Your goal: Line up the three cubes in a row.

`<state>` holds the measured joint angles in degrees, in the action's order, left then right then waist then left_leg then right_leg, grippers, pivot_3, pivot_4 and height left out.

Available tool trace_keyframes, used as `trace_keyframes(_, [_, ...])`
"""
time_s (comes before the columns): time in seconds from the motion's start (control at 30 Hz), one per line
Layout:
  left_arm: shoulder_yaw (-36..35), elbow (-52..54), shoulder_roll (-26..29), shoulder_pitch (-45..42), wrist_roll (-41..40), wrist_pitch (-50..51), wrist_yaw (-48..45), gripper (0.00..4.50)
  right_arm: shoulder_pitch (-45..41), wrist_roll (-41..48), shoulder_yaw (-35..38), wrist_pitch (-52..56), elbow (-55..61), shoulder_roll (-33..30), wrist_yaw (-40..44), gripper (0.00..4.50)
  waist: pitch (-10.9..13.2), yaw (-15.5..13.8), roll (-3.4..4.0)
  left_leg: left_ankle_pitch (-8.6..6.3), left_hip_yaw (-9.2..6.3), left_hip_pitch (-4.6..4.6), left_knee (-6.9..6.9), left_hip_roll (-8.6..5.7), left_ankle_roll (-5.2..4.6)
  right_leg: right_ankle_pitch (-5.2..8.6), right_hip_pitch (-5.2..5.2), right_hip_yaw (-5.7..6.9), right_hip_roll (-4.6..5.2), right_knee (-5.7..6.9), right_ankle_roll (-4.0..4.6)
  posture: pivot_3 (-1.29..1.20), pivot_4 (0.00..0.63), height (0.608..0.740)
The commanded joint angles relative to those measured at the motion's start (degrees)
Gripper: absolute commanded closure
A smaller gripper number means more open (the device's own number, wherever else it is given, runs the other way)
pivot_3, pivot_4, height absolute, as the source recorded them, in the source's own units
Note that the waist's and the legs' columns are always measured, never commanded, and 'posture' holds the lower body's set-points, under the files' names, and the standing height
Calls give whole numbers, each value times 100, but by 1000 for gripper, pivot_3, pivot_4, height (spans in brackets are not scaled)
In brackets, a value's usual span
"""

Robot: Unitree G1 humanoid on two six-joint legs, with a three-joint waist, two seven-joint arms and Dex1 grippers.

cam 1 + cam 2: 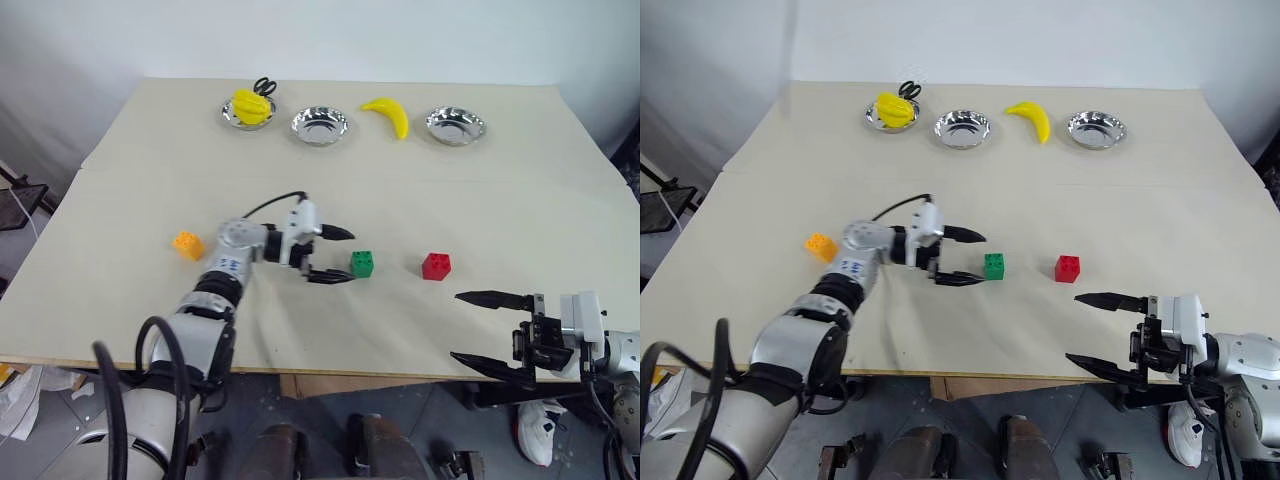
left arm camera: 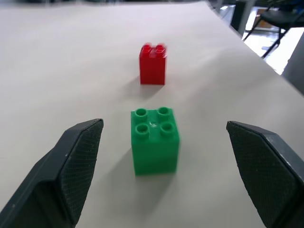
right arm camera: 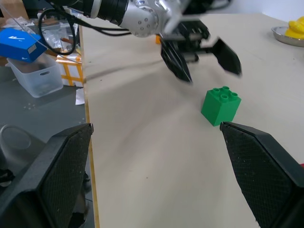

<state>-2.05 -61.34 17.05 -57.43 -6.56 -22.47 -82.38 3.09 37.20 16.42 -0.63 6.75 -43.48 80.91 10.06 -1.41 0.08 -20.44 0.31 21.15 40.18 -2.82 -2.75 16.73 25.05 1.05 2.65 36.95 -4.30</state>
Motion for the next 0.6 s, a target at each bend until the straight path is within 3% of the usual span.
trace_keyframes(0.03, [-295,1017,452,383,-550,142,-328,77,-244,38,-48,-32,-199,-6,182,0,0,17,0,0,-1,0,0,0,0,0,-1,0,0,-1,0,0,150,740])
trace_keyframes(0.1, [-396,1667,782,783,-747,367,-335,77,-419,25,-119,-34,-364,-1,262,0,-1,17,1,0,-1,0,1,0,0,0,-1,-3,1,1,0,0,150,740])
trace_keyframes(0.2, [-1418,3645,1773,2531,-1376,1300,308,77,-1095,127,-398,410,-759,-13,382,0,-2,206,3,0,1,-4,-1,2,0,0,0,-10,1,1,2,0,150,740])
trace_keyframes(0.27, [-1838,4573,1988,3391,-1605,1788,862,33,-1354,95,-483,475,-943,-20,480,0,-1,240,-2,-1,-1,-7,-21,4,0,3,9,-16,-2,19,7,0,150,740])
trace_keyframes(0.4, [-2781,5970,1971,5100,-2000,2368,1824,33,-1787,-12,-562,311,-1335,57,725,0,-2,45,-1,-5,-15,2,-7,7,-3,4,2,-7,2,-5,9,0,150,740])
trace_keyframes(0.6, [-4315,6991,1097,7377,-2437,2448,3085,33,-2250,-115,-652,17,-1742,272,838,0,-3,0,-4,-18,-21,-37,-17,6,-22,5,-56,-9,3,-47,9,0,150,740])
